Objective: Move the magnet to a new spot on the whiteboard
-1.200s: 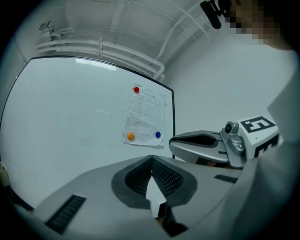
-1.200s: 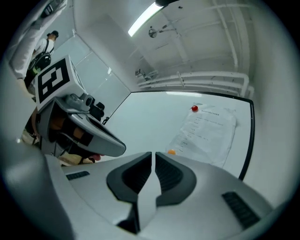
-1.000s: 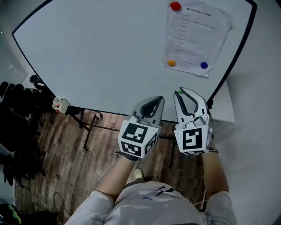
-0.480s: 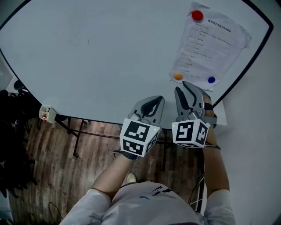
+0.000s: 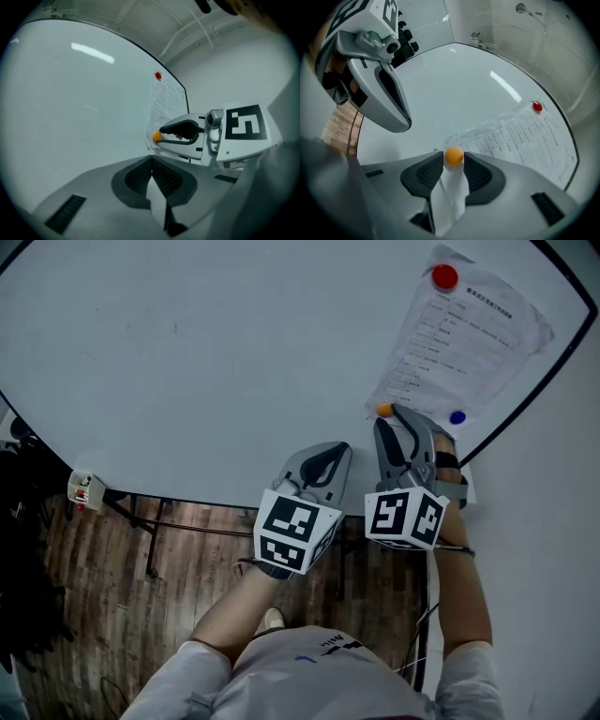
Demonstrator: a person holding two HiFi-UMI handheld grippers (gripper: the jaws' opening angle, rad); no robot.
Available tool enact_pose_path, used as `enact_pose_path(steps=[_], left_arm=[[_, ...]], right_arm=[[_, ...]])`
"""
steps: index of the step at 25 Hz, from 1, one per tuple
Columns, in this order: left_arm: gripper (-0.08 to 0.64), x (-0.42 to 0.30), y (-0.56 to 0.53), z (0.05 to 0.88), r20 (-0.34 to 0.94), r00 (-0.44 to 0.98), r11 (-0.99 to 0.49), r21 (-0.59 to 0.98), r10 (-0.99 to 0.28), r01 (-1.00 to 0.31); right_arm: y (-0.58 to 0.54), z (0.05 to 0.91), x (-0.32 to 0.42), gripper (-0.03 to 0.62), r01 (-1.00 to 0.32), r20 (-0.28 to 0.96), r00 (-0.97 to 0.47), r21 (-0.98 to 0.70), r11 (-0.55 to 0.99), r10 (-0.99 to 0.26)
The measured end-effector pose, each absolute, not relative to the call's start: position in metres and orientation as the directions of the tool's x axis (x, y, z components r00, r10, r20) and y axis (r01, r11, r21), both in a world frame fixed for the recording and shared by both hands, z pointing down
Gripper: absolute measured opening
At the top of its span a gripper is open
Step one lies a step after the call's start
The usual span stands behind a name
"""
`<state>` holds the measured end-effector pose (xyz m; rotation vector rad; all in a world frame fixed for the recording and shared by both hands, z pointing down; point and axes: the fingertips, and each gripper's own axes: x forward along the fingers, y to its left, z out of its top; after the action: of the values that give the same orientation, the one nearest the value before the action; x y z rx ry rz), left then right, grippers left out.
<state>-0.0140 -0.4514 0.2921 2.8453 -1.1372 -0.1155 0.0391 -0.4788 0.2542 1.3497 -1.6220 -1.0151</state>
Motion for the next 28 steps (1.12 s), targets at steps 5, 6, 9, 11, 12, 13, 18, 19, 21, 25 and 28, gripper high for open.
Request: enact_pose_path(steps=[5, 6, 9, 11, 12, 13, 18, 19, 21, 25, 28], left_arm=[[0.009, -0.015, -0.454, 0.295, -0.041, 0.730, -0.730, 0.106, -0.682, -0.675], [0.009, -0.015, -0.454, 0.295, -0.042, 0.731, -0.730, 0.107, -0.681, -0.675], [0.009, -0.017, -0.454, 0.296, -0.043, 0.731, -0.731, 0.111, -0.681, -0.674], [0.009, -0.017, -0.454, 0.297, -0.043, 0.732, -0.731, 0.113, -0.680, -0.673], [0.009, -0.018, -0.454, 0.297, -0.043, 0.732, -0.732, 0.113, -0.680, -0.672], [0.009, -0.018, -0.454, 0.297, -0.043, 0.732, -0.732, 0.113, -0.679, -0.672], [0.010, -0.019, -0.453, 0.298, -0.042, 0.731, -0.730, 0.117, -0.681, -0.674], [0.010, -0.019, -0.453, 0.298, -0.041, 0.731, -0.729, 0.117, -0.682, -0.674], [0.009, -0.019, -0.453, 0.299, -0.040, 0.730, -0.729, 0.116, -0.682, -0.675], [0.009, -0.019, -0.450, 0.300, -0.037, 0.728, -0.727, 0.112, -0.685, -0.678], [0.009, -0.018, -0.448, 0.299, -0.035, 0.726, -0.725, 0.109, -0.687, -0.680]], right_arm=[[-0.483, 0.253, 0.037, 0.127, -0.344, 0.078, -0.111, 0.932, 0.112, -0.991], [-0.484, 0.253, 0.036, 0.127, -0.341, 0.077, -0.109, 0.934, 0.110, -0.991], [-0.487, 0.253, 0.036, 0.127, -0.322, 0.088, -0.094, 0.940, 0.114, -0.992], [-0.487, 0.254, 0.037, 0.127, -0.302, 0.092, -0.082, 0.947, 0.113, -0.992], [-0.487, 0.254, 0.037, 0.127, -0.293, 0.089, -0.077, 0.950, 0.108, -0.993], [-0.487, 0.254, 0.037, 0.127, -0.284, 0.085, -0.073, 0.953, 0.103, -0.994], [-0.487, 0.253, 0.036, 0.127, -0.280, 0.082, -0.060, 0.955, 0.095, -0.995], [-0.487, 0.253, 0.036, 0.127, -0.283, 0.080, -0.061, 0.954, 0.094, -0.995], [-0.487, 0.253, 0.037, 0.127, -0.291, 0.076, -0.063, 0.953, 0.091, -0.995], [-0.482, 0.251, 0.036, 0.127, -0.320, 0.069, -0.083, 0.943, 0.092, -0.994], [-0.475, 0.251, 0.034, 0.127, -0.345, 0.072, -0.107, 0.933, 0.105, -0.992]])
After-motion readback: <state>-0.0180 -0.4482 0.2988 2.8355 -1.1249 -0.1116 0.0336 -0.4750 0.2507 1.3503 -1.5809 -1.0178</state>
